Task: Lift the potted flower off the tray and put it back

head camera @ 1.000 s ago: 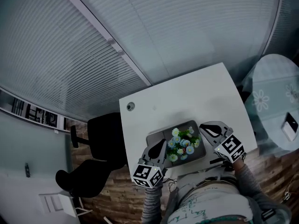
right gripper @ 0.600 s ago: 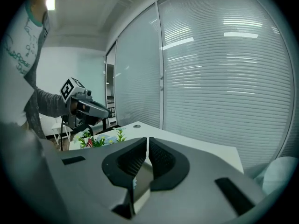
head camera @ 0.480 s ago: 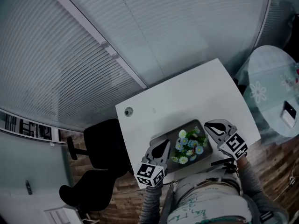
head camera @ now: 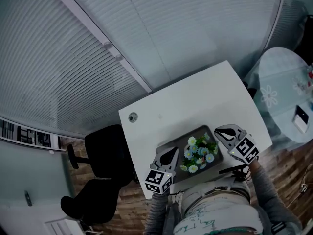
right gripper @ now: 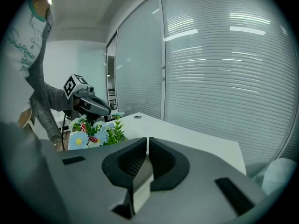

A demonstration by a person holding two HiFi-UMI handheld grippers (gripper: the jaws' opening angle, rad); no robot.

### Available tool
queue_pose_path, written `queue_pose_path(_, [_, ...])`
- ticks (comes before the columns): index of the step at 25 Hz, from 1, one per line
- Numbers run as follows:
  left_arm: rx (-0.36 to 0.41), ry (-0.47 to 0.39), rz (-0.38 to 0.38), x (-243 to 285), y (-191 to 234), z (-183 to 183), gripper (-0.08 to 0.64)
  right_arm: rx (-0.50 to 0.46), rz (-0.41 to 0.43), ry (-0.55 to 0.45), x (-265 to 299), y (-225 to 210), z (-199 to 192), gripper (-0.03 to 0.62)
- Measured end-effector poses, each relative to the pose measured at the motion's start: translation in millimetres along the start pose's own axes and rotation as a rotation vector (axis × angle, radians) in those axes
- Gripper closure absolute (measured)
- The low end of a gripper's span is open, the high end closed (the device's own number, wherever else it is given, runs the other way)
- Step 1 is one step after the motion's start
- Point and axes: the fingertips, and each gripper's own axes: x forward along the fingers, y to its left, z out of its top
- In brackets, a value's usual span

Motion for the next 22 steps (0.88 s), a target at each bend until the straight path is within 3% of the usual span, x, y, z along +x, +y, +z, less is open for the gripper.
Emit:
queue_pose_path(13, [-0.013,0.077,-0.038,14.8,8.7,-36.8,0.549,0.033,0.078,0.089,24.0,1.0,-39.4,0.563])
queue_pose_path(22, [0.003,0.145,-0.085,19.9,9.8,-63.1,0.549,0.036,0.198,0.149,39.4,9.1,-66.6,0.563])
